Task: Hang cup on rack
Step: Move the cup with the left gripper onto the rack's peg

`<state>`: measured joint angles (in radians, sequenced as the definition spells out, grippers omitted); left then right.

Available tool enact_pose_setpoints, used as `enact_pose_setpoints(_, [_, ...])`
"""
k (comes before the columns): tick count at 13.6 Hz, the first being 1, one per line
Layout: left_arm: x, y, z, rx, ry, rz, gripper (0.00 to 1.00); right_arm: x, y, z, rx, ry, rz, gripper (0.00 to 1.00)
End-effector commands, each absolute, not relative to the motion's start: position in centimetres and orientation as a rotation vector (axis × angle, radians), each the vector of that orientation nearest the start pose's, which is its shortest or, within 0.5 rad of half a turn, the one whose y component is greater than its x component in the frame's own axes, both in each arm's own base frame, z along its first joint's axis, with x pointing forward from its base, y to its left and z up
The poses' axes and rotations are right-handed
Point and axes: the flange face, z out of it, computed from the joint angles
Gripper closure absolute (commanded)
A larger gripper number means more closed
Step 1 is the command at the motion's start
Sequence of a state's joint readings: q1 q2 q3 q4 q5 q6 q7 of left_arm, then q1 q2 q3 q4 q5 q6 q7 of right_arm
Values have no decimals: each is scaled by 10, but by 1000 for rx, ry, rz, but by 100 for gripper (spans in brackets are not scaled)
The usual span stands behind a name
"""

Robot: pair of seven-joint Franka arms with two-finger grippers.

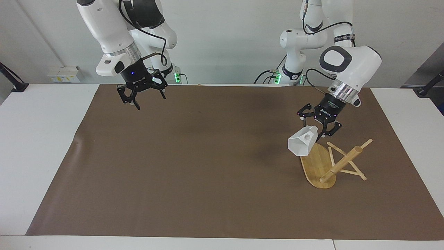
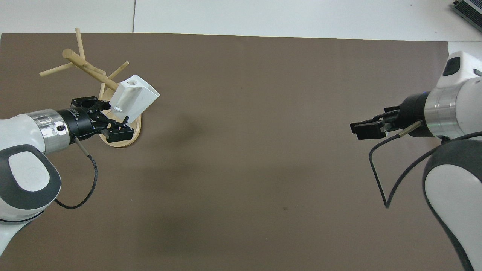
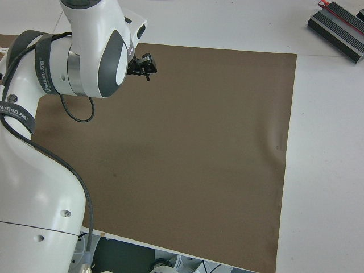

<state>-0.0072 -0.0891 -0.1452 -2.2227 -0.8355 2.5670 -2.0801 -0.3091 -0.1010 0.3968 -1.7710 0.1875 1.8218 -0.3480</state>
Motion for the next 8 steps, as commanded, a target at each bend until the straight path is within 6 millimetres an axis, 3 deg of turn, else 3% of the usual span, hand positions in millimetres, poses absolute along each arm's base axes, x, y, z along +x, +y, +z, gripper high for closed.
enact_pose_setpoints(1, [550,-71,463,655,2378,-432,100,540,57,609,-2980,-587,-222,0])
enact_pose_setpoints(5, [552,-70,462,597,2396,-450,100,534,44,609,-3017,-342,-125,0])
enact_pose_setpoints(8, [555,-67,463,523,2385,-413,100,530,41,613,-3147,-272,-65,0])
